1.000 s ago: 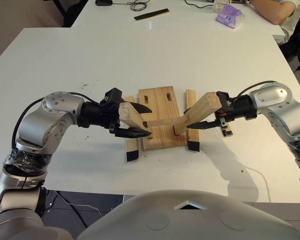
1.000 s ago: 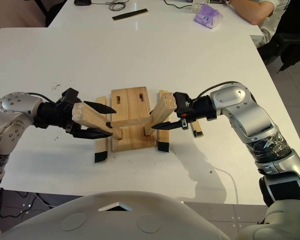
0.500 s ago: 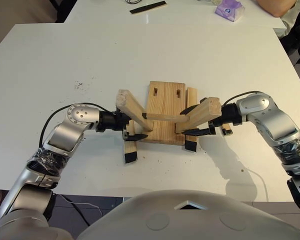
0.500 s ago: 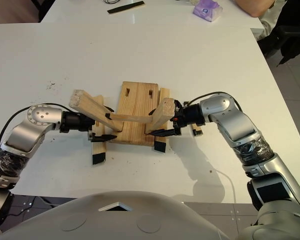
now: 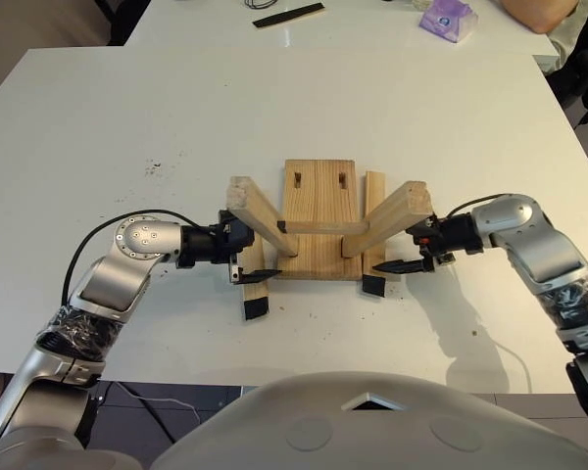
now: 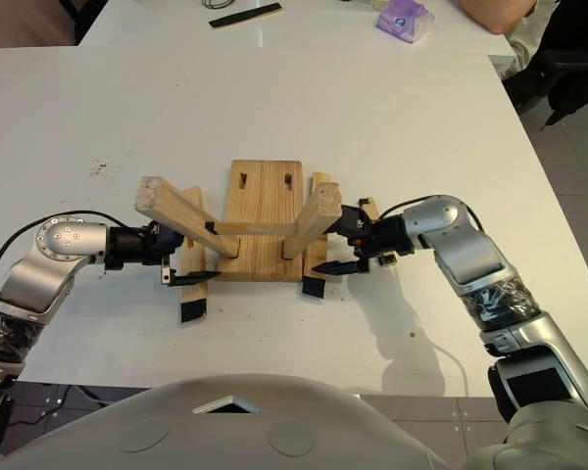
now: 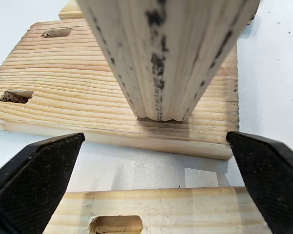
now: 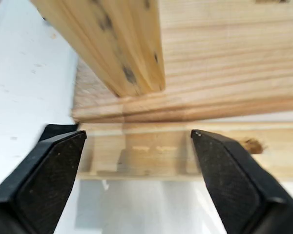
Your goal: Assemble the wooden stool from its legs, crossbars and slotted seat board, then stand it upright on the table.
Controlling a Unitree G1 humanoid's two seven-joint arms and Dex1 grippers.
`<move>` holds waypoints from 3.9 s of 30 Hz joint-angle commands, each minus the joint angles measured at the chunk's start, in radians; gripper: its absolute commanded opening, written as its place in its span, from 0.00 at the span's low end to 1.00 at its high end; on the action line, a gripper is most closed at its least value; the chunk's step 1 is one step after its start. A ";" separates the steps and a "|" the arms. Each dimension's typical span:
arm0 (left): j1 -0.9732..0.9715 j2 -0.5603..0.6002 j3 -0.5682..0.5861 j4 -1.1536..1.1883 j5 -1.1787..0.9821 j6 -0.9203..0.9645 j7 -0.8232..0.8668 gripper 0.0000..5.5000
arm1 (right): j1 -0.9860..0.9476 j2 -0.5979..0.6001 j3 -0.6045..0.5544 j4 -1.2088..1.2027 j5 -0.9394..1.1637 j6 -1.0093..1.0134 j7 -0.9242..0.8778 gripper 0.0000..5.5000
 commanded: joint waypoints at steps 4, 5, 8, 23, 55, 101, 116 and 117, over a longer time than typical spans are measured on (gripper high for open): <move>0.059 0.051 -0.017 0.100 0.090 -0.048 -0.006 0.98 | 0.058 -0.044 0.005 0.052 -0.082 -0.073 0.000 0.72; 0.062 0.054 -0.011 0.108 0.089 -0.055 -0.004 0.98 | 0.068 -0.058 0.003 0.057 -0.092 -0.089 0.002 0.72; 0.082 0.066 0.021 0.120 0.077 -0.067 0.008 0.98 | 0.091 -0.092 -0.004 0.087 -0.115 -0.128 0.004 0.72; 0.146 0.103 0.079 0.201 0.096 -0.156 0.034 0.98 | 0.220 -0.184 -0.088 0.311 -0.132 -0.285 -0.080 0.72; 0.030 0.075 0.306 0.069 -0.239 0.159 0.011 0.98 | 0.101 -0.020 -0.216 -0.069 0.017 -0.030 -0.193 0.72; -0.138 -0.296 0.102 0.276 0.189 0.006 0.485 0.98 | -0.182 0.049 0.090 0.444 -0.368 -0.535 -0.038 0.72; -0.383 -0.304 0.245 0.311 0.186 0.011 0.514 0.98 | -0.058 0.023 -0.090 -0.003 -0.013 -0.067 -0.009 0.72; -0.360 -0.266 0.280 0.272 0.174 0.018 0.500 0.98 | -0.050 0.021 -0.126 -0.014 0.005 -0.049 -0.031 0.72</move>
